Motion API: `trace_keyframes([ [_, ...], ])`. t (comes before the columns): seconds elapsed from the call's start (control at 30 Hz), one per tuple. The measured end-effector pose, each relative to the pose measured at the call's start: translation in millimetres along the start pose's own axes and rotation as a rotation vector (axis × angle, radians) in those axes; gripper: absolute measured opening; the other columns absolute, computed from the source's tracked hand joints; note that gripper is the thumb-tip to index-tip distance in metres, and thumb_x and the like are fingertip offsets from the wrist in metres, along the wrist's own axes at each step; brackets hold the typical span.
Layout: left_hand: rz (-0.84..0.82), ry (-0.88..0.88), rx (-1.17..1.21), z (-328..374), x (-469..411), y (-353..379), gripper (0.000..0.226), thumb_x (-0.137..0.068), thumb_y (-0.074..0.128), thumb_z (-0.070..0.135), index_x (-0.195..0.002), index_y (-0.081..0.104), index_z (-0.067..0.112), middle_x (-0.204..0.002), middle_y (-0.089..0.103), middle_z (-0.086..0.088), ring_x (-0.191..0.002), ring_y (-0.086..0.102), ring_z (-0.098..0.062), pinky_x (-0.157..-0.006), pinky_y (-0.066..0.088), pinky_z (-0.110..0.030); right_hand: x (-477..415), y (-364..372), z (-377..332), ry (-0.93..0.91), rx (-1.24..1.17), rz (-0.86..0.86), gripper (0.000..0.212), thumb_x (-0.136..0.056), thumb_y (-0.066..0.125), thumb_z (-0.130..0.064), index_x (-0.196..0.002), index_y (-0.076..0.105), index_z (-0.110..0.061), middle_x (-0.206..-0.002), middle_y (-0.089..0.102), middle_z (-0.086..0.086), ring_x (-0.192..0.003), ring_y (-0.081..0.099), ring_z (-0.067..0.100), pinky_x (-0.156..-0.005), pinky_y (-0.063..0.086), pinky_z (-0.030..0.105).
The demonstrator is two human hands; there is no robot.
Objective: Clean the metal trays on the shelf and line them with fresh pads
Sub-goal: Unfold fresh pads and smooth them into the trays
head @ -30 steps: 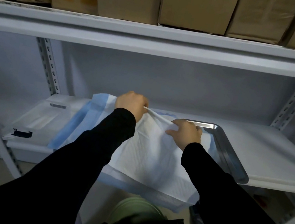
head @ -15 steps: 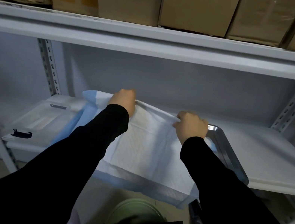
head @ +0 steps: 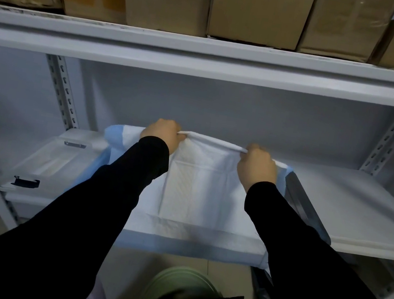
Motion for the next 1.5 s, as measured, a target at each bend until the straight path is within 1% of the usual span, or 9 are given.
trace_keyframes([
  [0.23, 0.151, 0.052, 0.068, 17, -13, -36, 0.032, -0.102, 0.032, 0.019, -0.110, 0.057, 0.001, -0.107, 0.062, -0.022, -0.096, 0.059, -0.037, -0.076, 0.043, -0.034, -14, -32, -13, -0.082, -0.234, 0.185, 0.033, -0.087, 0.034, 0.014, -0.116, 0.048, 0.005, -0.127, 0.046, 0.020, -0.108, 0.052, 0.034, -0.084, 0.040, 0.027],
  [0.33, 0.221, 0.111, 0.115, 28, -16, -52, 0.033, -0.101, 0.031, 0.009, -0.128, 0.050, 0.002, -0.121, 0.058, -0.025, -0.109, 0.057, -0.036, -0.089, 0.046, -0.036, -16, -47, -22, -0.150, -0.327, 0.258, 0.041, -0.083, 0.029, 0.022, -0.118, 0.045, 0.008, -0.145, 0.031, 0.020, -0.130, 0.040, 0.031, -0.100, 0.036, 0.024],
  [0.5, 0.244, 0.186, 0.052, 31, -21, -47, 0.049, -0.101, 0.029, -0.001, -0.149, 0.022, 0.008, -0.158, 0.014, -0.014, -0.146, 0.019, -0.026, -0.116, 0.021, -0.030, -18, -43, -21, -0.169, -0.362, 0.276, 0.030, -0.090, 0.034, 0.015, -0.115, 0.046, 0.005, -0.155, 0.019, 0.016, -0.124, 0.043, 0.036, -0.094, 0.037, 0.026],
  [0.67, 0.131, 0.058, 0.037, -1, -16, -4, 0.039, -0.095, 0.051, 0.014, -0.134, 0.049, 0.011, -0.136, 0.052, -0.013, -0.121, 0.052, -0.030, -0.099, 0.043, -0.034, -14, -10, 0, -0.083, -0.087, 0.187, 0.032, -0.085, 0.052, 0.002, -0.117, 0.048, -0.002, -0.124, 0.050, 0.015, -0.106, 0.053, 0.038, -0.086, 0.037, 0.034],
  [0.8, -0.020, 0.021, -0.151, -7, -9, 21, 0.055, -0.082, 0.070, 0.025, -0.132, 0.047, 0.019, -0.126, 0.059, -0.007, -0.115, 0.057, -0.027, -0.091, 0.047, -0.035, -10, 16, 10, 0.013, 0.185, 0.004, 0.050, -0.083, 0.063, -0.011, -0.128, 0.042, -0.016, -0.123, 0.054, 0.010, -0.110, 0.055, 0.035, -0.082, 0.039, 0.037],
  [1.07, -0.081, 0.033, -0.202, -5, -7, 41, 0.021, -0.093, 0.046, 0.016, -0.105, 0.063, 0.013, -0.074, 0.053, -0.003, -0.078, 0.054, -0.025, -0.069, 0.044, -0.030, -9, 42, 9, -0.052, 0.130, -0.186, 0.033, -0.088, 0.042, -0.001, -0.114, 0.062, -0.009, -0.115, 0.060, 0.016, -0.105, 0.060, 0.034, -0.079, 0.044, 0.031],
  [1.23, 0.049, 0.106, -0.061, 4, -14, 35, 0.044, -0.089, 0.036, -0.006, -0.124, 0.056, 0.013, -0.119, 0.061, -0.015, -0.105, 0.059, -0.033, -0.088, 0.048, -0.036, -14, 37, 0, -0.079, -0.128, -0.099, 0.054, -0.088, 0.036, 0.011, -0.135, 0.052, -0.010, -0.143, 0.046, 0.015, -0.129, 0.047, 0.027, -0.102, 0.034, 0.023],
  [1.33, 0.147, 0.132, 0.029, 5, -14, 22, 0.056, -0.092, 0.034, -0.006, -0.144, 0.037, 0.015, -0.153, 0.028, -0.012, -0.134, 0.038, -0.032, -0.109, 0.036, -0.037, -13, 25, -8, -0.136, -0.258, -0.024, 0.065, -0.087, 0.033, 0.016, -0.145, 0.037, -0.014, -0.159, 0.016, 0.005, -0.142, 0.030, 0.023, -0.107, 0.026, 0.017],
  [1.5, 0.237, 0.141, 0.052, 3, -2, 15, 0.069, -0.092, 0.037, -0.009, -0.151, 0.017, 0.021, -0.159, 0.004, -0.005, -0.132, 0.036, -0.036, -0.110, 0.035, -0.037, -6, 25, -13, -0.226, -0.236, 0.040, 0.073, -0.087, 0.035, 0.017, -0.150, 0.023, -0.018, -0.161, 0.000, 0.001, -0.142, 0.024, 0.030, -0.111, 0.026, 0.025],
])
Point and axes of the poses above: each hand's wrist, its own x-axis away from the middle knuckle, its own y-axis out of the palm, z = x × y, the point moved 10 cm from there along -x, towards the middle knuckle
